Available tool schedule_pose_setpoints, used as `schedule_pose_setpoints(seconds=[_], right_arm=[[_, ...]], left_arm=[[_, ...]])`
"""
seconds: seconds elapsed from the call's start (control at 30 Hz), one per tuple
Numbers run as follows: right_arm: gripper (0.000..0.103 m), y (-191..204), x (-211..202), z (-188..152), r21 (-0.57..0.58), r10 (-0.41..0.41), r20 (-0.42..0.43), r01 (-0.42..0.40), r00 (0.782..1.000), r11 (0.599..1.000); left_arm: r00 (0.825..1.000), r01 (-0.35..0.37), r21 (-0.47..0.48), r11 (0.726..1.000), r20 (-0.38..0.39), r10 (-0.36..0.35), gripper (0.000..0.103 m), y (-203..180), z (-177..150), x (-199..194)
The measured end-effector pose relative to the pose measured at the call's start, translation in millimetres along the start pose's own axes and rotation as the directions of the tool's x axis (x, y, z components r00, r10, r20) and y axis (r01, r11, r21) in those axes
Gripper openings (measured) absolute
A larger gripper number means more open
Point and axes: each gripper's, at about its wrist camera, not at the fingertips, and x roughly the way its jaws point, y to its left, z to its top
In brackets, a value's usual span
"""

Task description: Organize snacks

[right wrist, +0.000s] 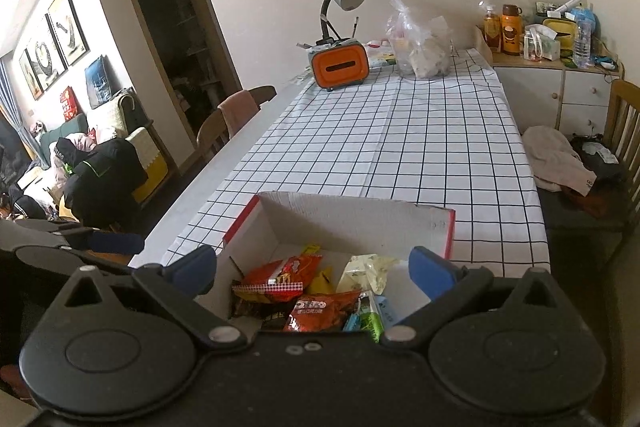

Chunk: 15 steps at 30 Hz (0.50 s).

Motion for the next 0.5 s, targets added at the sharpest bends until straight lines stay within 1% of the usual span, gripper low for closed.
schedule_pose_setpoints(seconds=[0.27, 0.5], right_arm=[[0.103, -6.7, -3.9, -2.1, 0.045, -0.019, -0.007, 0.019, 1.0, 0.999], [0.103, -10.2, -3.4, -3.9, 0.057, -0.026, -0.019, 0.027, 0.999, 0.998]], left_arm=[[1.0, 0.014, 0.005, 1.0, -0.016, -0.014, 0.1, -2.0, 0.8, 1.9], [0.999, 0.031, 0.011, 0.999, -0.033, -0.031, 0.1, -4.4, -1.8, 6.3]])
